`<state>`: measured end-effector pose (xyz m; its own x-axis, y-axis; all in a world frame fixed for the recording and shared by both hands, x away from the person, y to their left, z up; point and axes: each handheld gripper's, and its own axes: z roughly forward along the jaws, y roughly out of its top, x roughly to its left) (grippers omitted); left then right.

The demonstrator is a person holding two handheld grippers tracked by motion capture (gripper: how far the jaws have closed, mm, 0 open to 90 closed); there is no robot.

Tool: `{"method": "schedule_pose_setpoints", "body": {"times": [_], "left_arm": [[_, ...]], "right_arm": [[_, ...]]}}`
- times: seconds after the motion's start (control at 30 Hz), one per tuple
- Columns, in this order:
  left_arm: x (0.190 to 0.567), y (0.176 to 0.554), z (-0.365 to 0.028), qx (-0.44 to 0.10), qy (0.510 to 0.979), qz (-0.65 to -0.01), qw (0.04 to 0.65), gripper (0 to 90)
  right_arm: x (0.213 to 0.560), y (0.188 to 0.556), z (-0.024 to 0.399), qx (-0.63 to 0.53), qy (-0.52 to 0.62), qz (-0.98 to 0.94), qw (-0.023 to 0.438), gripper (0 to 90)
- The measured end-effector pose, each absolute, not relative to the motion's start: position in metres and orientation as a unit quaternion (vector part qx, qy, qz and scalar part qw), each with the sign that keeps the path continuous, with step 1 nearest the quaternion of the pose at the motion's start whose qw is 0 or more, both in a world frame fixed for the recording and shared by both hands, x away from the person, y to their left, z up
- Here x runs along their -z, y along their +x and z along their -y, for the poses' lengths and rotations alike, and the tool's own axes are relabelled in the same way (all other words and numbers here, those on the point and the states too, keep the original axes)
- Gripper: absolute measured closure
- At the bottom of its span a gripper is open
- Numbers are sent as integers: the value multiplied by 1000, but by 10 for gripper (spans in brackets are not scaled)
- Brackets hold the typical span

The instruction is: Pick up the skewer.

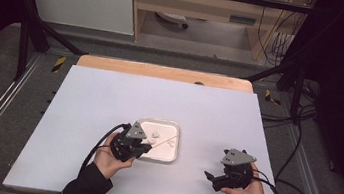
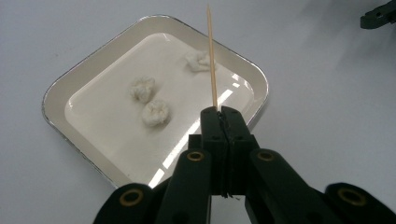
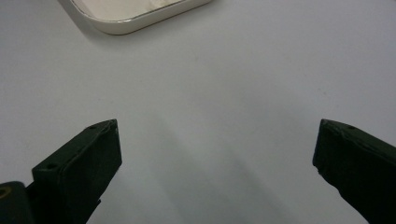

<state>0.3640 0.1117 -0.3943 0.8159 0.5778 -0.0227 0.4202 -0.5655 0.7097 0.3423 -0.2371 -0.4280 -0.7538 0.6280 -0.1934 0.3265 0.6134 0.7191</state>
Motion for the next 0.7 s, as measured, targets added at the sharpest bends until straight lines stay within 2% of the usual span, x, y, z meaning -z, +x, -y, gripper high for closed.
{"method": "schedule_pose_setpoints", "body": {"times": [0.7], "left_arm": [[389,360,-73,-95,902,-237,347,889]], "right_arm": [[417,336,212,-297,168,-900,270,87]]}}
